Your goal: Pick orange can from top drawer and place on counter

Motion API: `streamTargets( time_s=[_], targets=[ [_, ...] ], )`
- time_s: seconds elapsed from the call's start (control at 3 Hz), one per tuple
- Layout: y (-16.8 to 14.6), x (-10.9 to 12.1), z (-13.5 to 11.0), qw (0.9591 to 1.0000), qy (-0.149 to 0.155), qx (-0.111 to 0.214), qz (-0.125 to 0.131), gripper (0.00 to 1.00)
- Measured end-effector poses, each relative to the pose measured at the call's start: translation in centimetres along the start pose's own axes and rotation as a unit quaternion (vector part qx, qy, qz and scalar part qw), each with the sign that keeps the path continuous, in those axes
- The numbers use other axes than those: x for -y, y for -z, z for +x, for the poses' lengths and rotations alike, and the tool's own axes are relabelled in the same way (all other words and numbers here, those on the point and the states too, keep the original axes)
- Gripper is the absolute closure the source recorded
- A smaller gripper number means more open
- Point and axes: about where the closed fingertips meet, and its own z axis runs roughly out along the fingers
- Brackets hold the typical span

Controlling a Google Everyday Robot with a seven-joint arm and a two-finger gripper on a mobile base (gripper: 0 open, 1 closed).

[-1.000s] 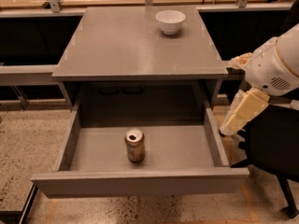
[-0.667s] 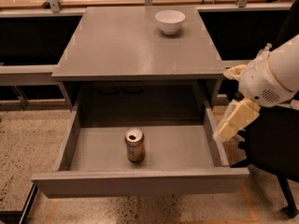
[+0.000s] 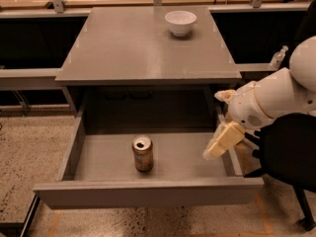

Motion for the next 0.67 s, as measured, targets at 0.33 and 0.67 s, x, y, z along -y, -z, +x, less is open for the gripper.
streamTargets(
  time_s=[0.33, 0.67],
  targets=[
    [0.03, 0.14, -0.17, 1.0, 0.001, 0.0, 0.004, 0.0],
    [-0.17, 0.1, 0.82, 0.9998, -0.018, -0.01, 0.001, 0.0]
  ],
)
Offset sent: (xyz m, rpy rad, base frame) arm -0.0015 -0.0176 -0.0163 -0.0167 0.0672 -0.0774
